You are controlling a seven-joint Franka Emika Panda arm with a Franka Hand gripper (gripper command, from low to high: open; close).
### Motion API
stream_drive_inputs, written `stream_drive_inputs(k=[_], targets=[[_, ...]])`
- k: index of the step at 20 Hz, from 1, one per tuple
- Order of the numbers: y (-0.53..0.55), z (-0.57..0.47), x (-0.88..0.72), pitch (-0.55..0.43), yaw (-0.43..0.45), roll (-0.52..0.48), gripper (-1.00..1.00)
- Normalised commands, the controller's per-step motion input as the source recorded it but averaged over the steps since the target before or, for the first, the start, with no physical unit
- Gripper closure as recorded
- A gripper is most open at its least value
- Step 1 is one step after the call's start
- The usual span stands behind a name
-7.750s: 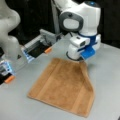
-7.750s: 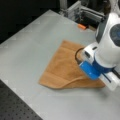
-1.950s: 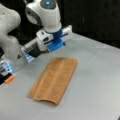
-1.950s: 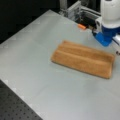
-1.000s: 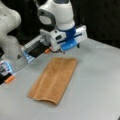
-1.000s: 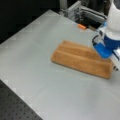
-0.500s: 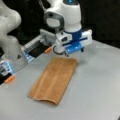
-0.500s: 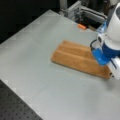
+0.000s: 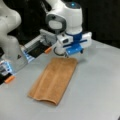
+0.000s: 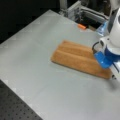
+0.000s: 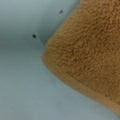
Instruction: Folding a towel twice
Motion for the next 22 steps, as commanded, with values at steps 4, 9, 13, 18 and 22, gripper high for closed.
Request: stream_drive_inputs(k=[4,9,13,18,22], targets=[[0.16,-0.12,0.11,0.049,0.023,-0.142,-1.0],[0.03,-0.16,0.18,-0.009,0.116,-0.311,-1.0],[-0.01,-0.12,0.22,-0.027,0.144,-0.307,-1.0],[0.12,-0.09,0.24,-0.022,0.048,-0.227,-1.0],[0.2,-0.07,0.2,-0.009,0.003,-0.15,-1.0]])
